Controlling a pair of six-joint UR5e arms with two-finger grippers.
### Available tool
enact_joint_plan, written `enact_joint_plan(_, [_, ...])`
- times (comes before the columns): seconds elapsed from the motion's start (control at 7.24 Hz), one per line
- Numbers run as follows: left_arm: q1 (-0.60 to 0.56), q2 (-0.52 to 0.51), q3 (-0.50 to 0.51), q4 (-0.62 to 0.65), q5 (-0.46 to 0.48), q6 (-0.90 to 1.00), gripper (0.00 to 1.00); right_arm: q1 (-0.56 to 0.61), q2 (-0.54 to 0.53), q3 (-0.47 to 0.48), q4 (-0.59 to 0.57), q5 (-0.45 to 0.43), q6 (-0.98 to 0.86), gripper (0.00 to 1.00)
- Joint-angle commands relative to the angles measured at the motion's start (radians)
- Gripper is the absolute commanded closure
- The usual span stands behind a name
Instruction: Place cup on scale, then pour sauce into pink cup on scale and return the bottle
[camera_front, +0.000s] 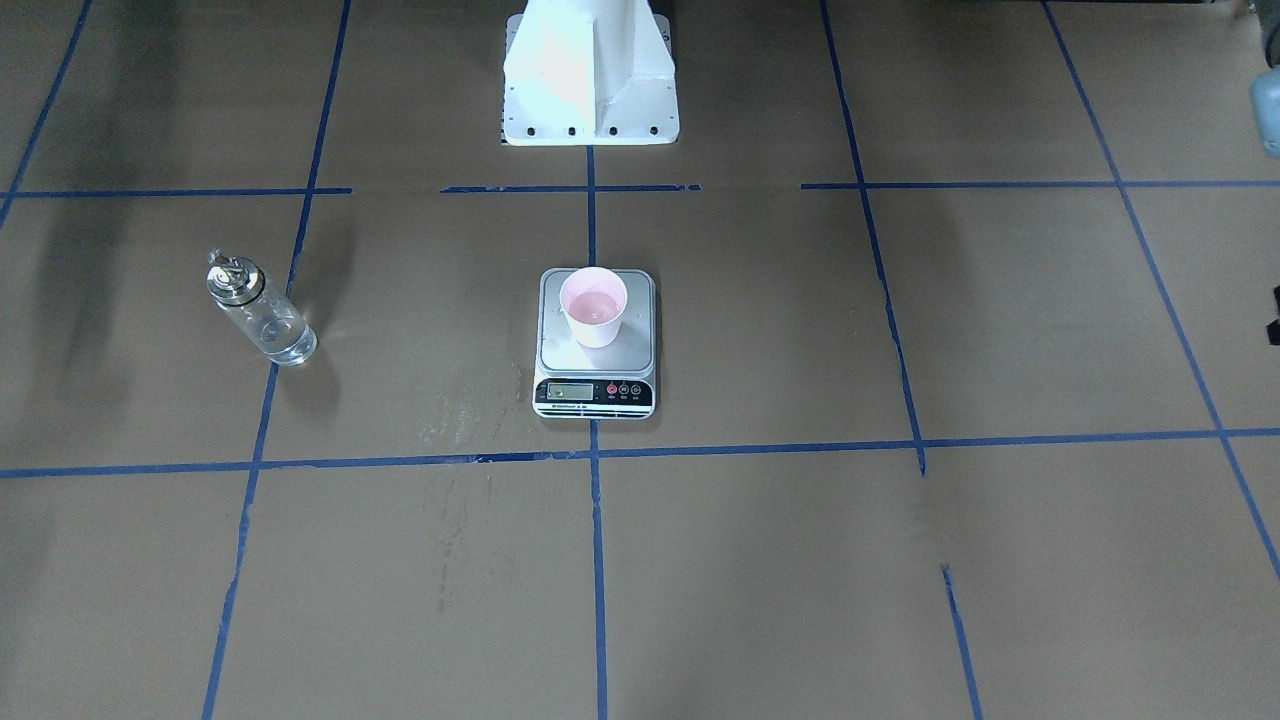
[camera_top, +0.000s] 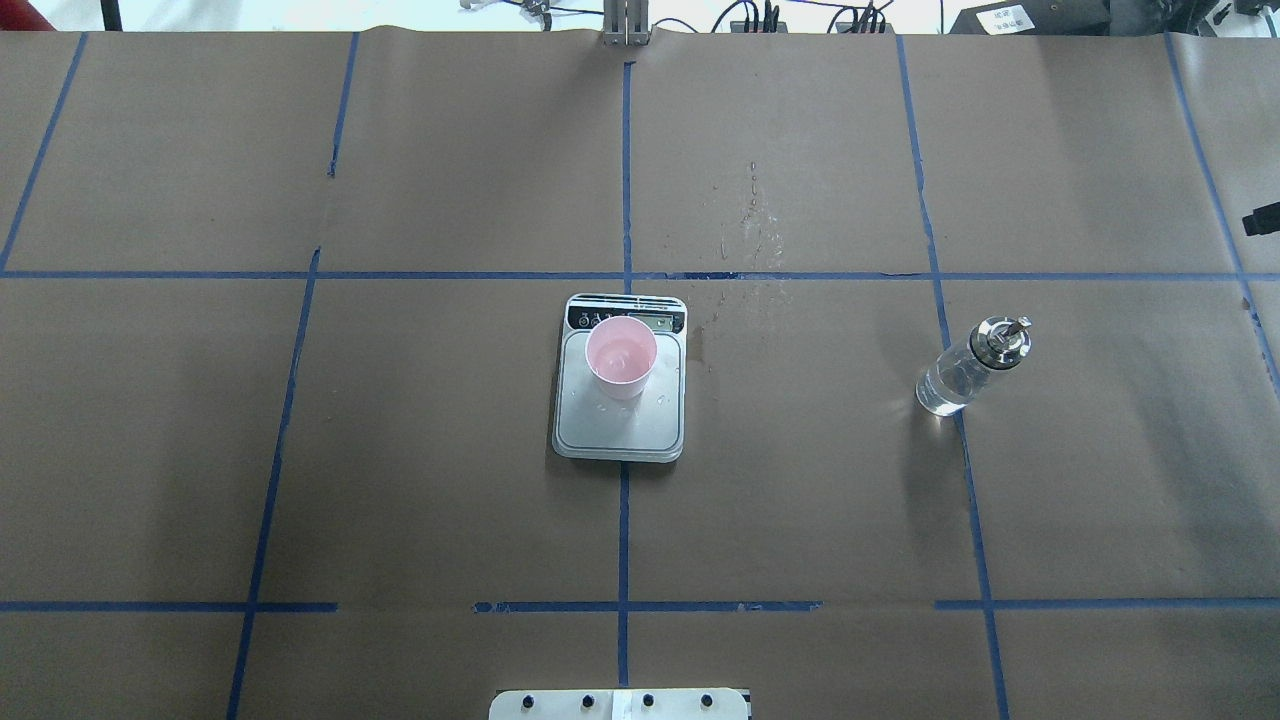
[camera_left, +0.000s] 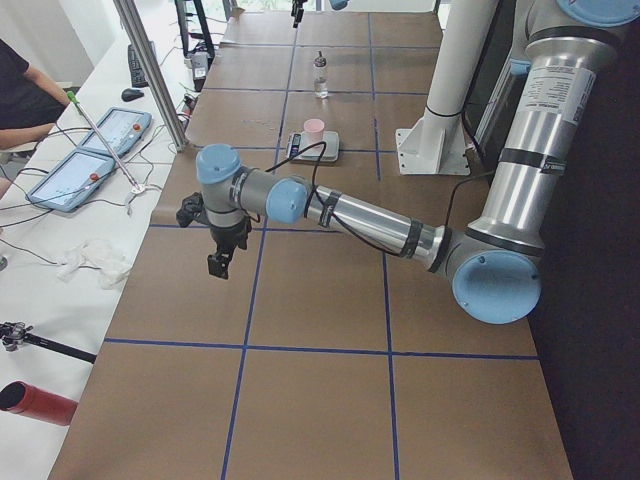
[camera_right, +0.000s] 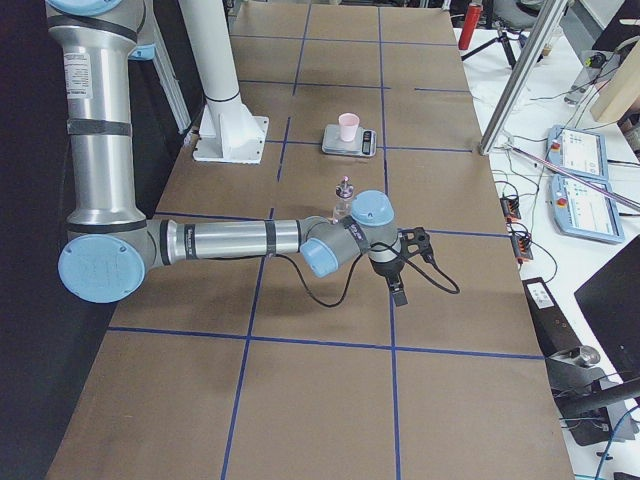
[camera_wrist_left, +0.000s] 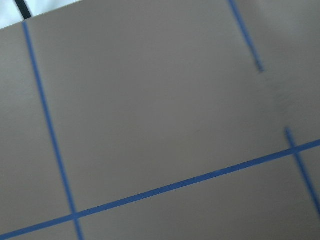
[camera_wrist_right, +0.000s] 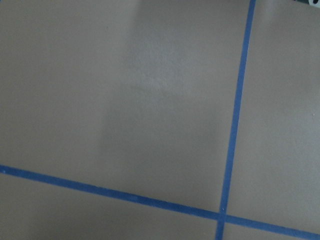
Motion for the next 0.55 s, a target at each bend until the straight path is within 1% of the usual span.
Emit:
enact_joint_plan(0.0, [-0.074,0.048,0.134,-0.002,-0.009,0.082,0.0,0.131,0.006,0.001,-0.302,0.176,-0.313,0.0])
enact_joint_plan(0.14, [-0.073,0.11,0.109,-0.037,-0.007,0.085,0.0,0.167,0.005,0.002,-0.411,0.216,-0.402,0.0])
enact_joint_plan(0.28, [-0.073,0.119,0.1,-0.044,-0.01,0.076,0.0,0.173,0.011,0.011,-0.462,0.219,-0.456,0.0])
enact_joint_plan(0.41, [-0.071,0.117,0.098,-0.038,-0.012,0.071,0.0,0.184,0.031,0.013,-0.505,0.232,-0.458,0.0])
